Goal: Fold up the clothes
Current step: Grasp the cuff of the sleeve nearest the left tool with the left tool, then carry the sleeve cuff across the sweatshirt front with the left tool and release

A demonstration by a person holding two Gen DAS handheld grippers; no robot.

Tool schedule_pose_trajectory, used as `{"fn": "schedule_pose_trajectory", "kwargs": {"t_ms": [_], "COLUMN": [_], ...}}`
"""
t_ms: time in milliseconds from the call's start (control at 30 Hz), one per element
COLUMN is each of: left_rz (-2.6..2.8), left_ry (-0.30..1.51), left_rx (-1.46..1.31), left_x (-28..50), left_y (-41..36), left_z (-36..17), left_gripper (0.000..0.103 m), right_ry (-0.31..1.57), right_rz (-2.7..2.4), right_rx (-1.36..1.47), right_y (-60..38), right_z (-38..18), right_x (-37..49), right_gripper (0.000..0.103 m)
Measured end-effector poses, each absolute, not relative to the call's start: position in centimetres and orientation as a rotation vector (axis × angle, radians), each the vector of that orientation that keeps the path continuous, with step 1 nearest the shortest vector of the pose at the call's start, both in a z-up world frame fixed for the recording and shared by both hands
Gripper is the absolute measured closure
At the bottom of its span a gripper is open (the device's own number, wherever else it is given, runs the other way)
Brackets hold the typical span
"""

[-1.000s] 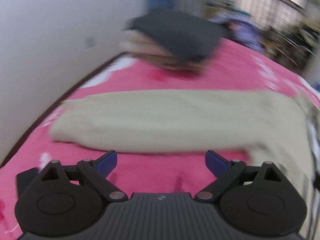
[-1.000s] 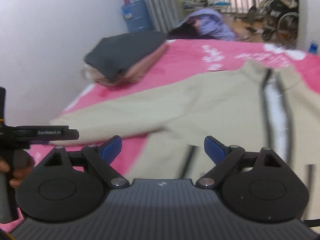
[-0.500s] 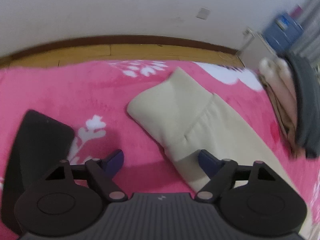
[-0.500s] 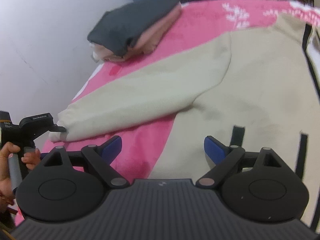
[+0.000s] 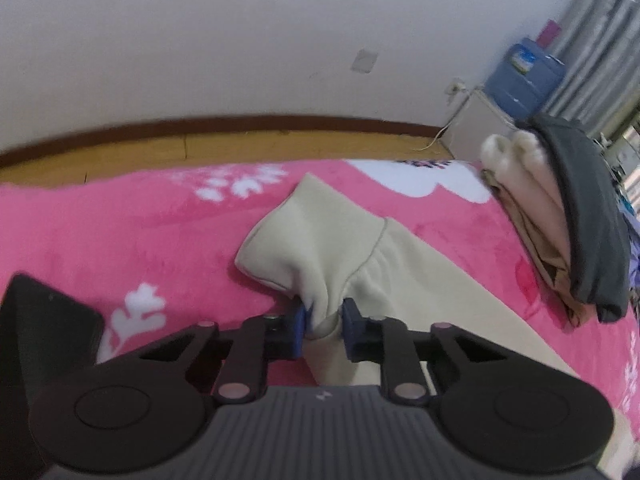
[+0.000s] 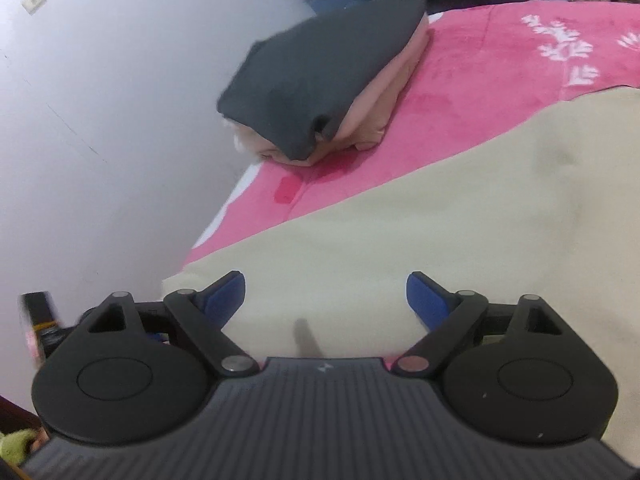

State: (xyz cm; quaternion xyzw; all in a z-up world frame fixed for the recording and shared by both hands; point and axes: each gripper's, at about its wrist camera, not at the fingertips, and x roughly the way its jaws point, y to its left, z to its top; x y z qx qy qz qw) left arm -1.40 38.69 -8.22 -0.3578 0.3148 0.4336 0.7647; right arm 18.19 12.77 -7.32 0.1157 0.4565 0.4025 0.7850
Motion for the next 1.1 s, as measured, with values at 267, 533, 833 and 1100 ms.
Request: {"fn": "schedule_pose_trajectory", "kwargs": {"t_ms": [267,533,833,1100], "left_rz": [0.830,0.446,-0.177,-0.551], "left_ry": [0.572,0.309,0.212,0.431], "left_rx": [-0.522,-0.333,-0.059,0.294], "left_x": [-0.3,1.9,4.5,3.9], "left_y": [35.8,28.9,13.4,-1.5], "left_z": [-4.3,3.1,5.6,-4.2], "left_gripper": [0.087,0.087,0.087,0.086], "right_ry": [0.949,1.058,1.181,1.114], "right_rz": [0.793,0.789,0.569,0.138], "right_rx": [-0.097,0.075,0.247,0.721], "right_y": [17.1,13.6,-6.6,-27.0], "right_z": [-12.2,-10.7,-2.8,-5.0], "right_x": [19.2,21.2,21.8,11.1], "right_gripper": [0.056,0.062,0.061,0.052]}}
